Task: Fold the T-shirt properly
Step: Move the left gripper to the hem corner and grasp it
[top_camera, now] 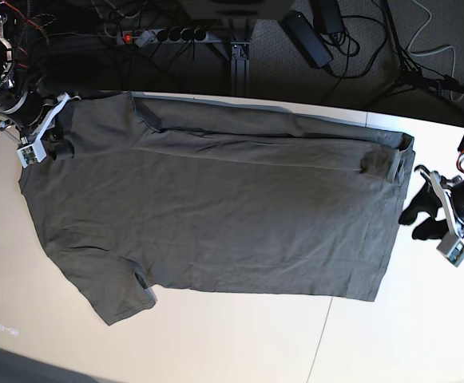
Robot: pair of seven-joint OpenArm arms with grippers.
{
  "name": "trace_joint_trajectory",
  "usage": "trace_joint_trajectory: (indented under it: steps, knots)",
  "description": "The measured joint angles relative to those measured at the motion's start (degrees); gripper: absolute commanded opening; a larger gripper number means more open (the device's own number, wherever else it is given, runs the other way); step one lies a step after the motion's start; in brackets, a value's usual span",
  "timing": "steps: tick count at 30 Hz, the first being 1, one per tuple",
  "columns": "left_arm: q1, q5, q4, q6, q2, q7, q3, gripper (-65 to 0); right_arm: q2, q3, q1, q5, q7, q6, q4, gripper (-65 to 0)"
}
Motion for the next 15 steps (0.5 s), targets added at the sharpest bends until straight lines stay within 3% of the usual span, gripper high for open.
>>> trace_joint_trajectory:
  steps: [2,8,15]
  knots:
    - [-3.28,-0.13,-3.08,0.02,-0.24,-2.14,0.13,-30.1,0.00,0.00,0.00,-0.02,0.02,0.00,-0.02,-65.0]
    - [-16.09,0.46,-20.59,0.22,1.73,-7.82,5.81,-30.0,0.04,0.00,0.02,0.00,0.00,0.00,-0.02,-65.0]
    - [-33.14,2.43,-50.60,0.20,11.28,-13.42,14.88,-30.0,0.07,-0.04,-0.15,-0.09,0.13,0.00,-0.02,-65.0]
